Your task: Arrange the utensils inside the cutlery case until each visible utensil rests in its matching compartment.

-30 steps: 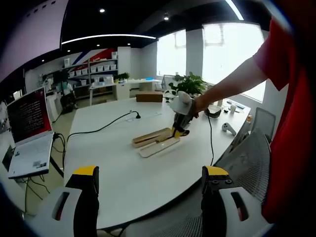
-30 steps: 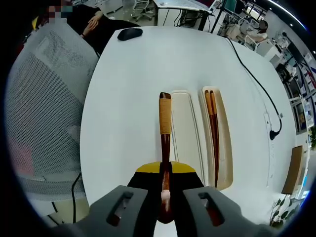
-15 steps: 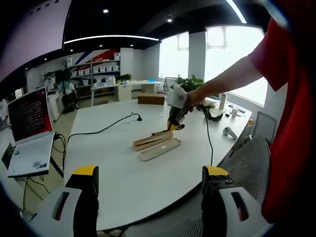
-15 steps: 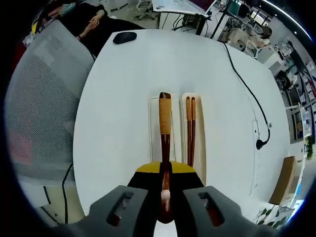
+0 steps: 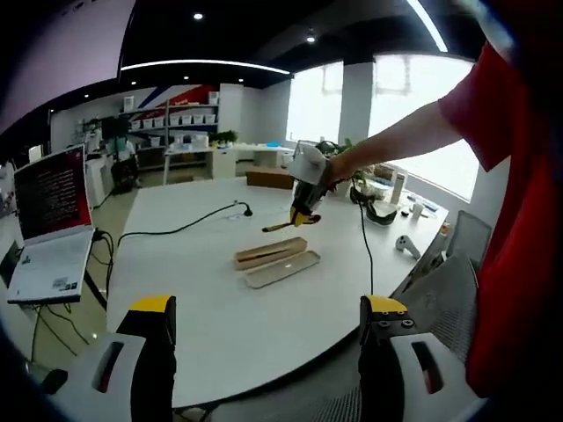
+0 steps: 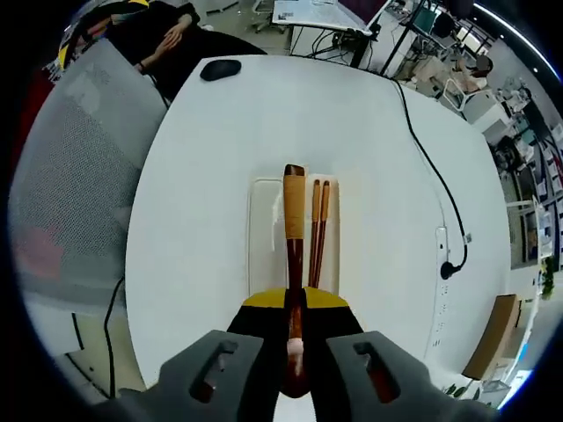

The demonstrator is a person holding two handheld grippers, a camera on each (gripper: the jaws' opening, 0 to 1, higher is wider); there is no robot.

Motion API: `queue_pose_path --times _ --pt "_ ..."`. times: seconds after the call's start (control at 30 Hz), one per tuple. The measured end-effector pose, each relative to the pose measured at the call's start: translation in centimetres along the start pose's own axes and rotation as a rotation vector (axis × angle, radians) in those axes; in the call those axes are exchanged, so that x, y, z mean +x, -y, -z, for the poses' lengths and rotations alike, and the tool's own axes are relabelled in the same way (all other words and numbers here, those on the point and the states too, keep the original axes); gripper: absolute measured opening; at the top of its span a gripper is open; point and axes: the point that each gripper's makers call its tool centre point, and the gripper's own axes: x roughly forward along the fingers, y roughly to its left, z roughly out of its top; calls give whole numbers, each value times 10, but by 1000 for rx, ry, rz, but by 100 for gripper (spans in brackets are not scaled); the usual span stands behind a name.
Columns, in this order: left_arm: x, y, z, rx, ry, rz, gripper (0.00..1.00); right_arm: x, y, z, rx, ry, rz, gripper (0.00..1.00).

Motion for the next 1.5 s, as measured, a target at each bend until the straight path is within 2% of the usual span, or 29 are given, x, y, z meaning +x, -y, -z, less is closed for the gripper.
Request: queue_pose_path --times 0.23,0.33,0.5,0.9,0.97,1.23,1.5 --pt "4 5 2 8 -13 8 88 -10 16 -5 -31 -18 10 1" --pt "4 3 3 14 -21 -1 88 -14 24 -12 -43 -17 16 1" --pt "4 -2 5 3 -28 -13 88 -6 29 -15 -51 -19 1 1" --pt "0 -7 7 -5 -40 -37 89 28 36 -11 -40 -29 -37 1" --pt "0 -8 6 -1 -34 -42 88 34 39 -10 -47 -29 -18 1" --pt "0 -13 7 -7 -39 -60 88 61 37 -10 31 -2 -23 1" --pt "-1 -17 9 0 -64 -70 88 83 32 -10 58 -7 -52 1"
